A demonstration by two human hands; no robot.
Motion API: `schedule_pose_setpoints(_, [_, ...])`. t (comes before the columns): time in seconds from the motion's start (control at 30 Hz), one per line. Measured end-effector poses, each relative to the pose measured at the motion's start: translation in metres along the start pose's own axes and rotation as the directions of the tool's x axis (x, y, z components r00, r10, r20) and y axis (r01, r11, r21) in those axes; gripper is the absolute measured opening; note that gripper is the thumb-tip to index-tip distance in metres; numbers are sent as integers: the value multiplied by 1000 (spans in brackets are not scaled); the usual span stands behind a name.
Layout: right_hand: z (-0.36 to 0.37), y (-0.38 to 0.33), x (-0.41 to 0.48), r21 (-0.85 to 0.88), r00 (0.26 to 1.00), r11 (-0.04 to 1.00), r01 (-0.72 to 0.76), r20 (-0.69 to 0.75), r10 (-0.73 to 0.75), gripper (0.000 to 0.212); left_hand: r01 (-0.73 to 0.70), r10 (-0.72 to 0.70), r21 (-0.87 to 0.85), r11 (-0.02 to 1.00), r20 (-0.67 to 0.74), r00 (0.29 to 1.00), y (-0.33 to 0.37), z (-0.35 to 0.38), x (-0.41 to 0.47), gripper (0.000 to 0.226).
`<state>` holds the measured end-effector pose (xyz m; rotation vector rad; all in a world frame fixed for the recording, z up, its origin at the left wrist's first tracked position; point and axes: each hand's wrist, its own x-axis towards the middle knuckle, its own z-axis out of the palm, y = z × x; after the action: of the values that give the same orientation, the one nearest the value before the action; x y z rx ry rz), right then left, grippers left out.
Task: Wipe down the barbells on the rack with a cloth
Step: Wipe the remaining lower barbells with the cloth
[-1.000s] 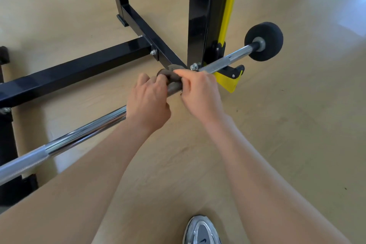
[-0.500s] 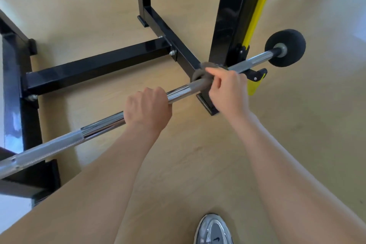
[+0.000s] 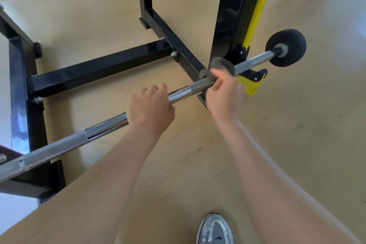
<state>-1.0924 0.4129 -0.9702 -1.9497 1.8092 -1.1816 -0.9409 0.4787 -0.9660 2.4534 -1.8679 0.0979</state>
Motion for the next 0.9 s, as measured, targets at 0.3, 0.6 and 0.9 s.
schedule_pose_setpoints(0.3, [4, 6, -6, 149, 1000, 989, 8, -3, -7, 42, 112, -113, 5, 994, 25, 993, 29, 11, 14, 16])
schedule_pose_setpoints(0.6, [10, 5, 5, 16, 999, 999, 34, -43, -33, 35, 153, -132, -81, 985, 218, 967, 25, -5, 30, 23])
schedule_pose_setpoints(0.9, [-3, 16, 23, 119, 1000, 993, -24, 13, 23, 40, 226, -184, -117, 967, 291, 939, 26, -8, 34, 20])
